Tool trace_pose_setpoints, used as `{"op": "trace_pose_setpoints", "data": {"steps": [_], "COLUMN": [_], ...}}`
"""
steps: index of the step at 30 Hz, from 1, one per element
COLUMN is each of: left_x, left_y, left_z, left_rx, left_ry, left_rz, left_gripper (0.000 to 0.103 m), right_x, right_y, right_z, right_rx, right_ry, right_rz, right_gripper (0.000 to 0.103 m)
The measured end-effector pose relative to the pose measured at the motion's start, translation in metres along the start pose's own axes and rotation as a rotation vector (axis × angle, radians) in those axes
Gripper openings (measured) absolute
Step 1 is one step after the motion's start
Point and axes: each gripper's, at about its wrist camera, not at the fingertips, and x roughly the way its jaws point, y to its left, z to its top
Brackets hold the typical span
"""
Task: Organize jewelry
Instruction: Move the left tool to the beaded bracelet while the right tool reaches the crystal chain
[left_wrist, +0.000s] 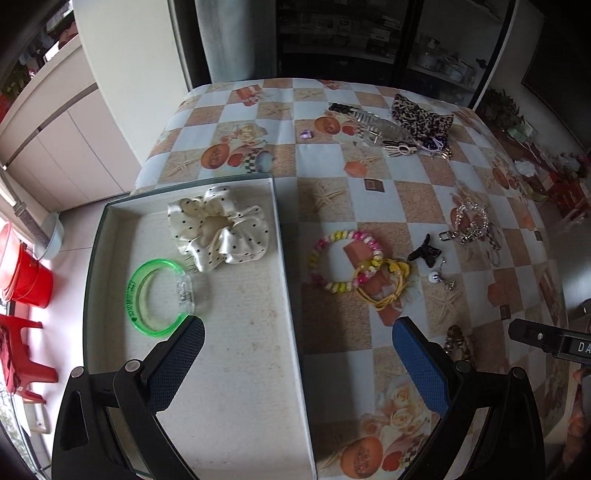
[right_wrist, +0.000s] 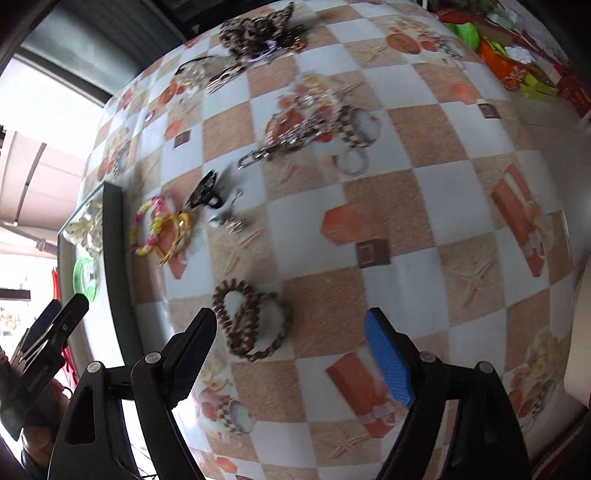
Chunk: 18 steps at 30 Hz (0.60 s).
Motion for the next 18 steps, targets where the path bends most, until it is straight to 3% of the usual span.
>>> {"op": "trace_pose_setpoints", "data": {"steps": [8,18], "left_x": [0.018,0.053], "left_y": [-0.025,-0.053], "left_z": [0.029,0.059], "left_rx": [-0.026,-0.036], "left_ry": [0.019,0.048], "left_rz": [-0.036,0.002], "left_gripper": [0.103,0.103], "right_x": [0.001,0.016], "right_y": [-0.021,-0.028], "right_z": [0.045,0.107], "right_rx": [-0.013,-0.103], "right_ry": [-0.046,-0.068], "right_rz": [-0.038,-0.071], "right_gripper": [0.084,0.084]}}
